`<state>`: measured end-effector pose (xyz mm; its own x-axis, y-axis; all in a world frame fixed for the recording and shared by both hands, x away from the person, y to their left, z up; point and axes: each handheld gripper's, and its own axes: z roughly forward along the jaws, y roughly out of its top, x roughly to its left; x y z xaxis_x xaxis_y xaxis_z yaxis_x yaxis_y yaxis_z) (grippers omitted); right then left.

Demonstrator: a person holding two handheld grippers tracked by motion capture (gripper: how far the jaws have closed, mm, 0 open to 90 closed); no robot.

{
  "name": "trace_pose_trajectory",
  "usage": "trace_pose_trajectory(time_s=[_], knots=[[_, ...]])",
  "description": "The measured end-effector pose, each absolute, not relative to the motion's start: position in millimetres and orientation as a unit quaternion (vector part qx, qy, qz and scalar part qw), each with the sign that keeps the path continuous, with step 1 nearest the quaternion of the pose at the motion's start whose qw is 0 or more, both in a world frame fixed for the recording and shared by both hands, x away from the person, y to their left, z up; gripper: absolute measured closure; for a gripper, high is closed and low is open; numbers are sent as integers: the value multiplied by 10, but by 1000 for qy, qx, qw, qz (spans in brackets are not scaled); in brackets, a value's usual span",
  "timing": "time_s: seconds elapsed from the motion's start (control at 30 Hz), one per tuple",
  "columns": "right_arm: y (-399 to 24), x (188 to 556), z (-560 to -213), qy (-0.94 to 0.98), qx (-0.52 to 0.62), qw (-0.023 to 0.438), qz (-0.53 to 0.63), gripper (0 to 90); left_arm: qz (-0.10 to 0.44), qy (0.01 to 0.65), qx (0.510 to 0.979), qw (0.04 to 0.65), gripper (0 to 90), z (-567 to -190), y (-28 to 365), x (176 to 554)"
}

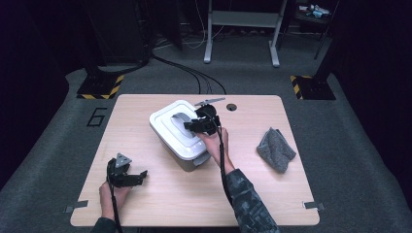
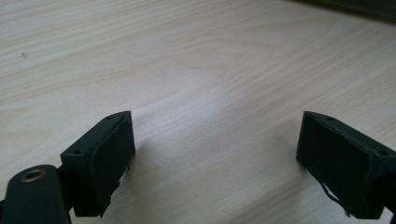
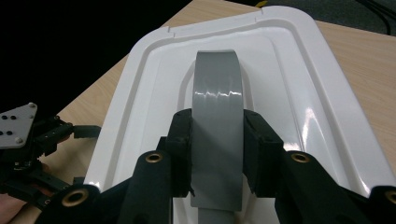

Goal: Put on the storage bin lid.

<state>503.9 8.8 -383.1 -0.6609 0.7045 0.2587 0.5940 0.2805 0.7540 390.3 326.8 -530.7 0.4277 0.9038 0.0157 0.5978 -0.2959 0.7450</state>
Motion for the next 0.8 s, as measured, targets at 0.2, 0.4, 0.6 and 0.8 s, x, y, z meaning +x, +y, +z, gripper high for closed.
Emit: trace_pose_trajectory(time_s=[0.2, 0.4, 0.6, 0.8], knots=[[120, 5018, -3858, 799, 403, 66, 442, 663, 224, 485, 774, 341, 112, -5306, 3269, 3903], [138, 4991, -3882, 799, 405, 69, 439, 661, 224, 485, 773, 341, 112, -5307, 3268, 3903], [121, 4977, -3851, 801, 401, 74, 439, 510, 224, 485, 773, 341, 112, -5307, 3269, 3903], [34, 4937, -3769, 799, 401, 86, 441, 293, 224, 485, 774, 341, 112, -5306, 3269, 3903]])
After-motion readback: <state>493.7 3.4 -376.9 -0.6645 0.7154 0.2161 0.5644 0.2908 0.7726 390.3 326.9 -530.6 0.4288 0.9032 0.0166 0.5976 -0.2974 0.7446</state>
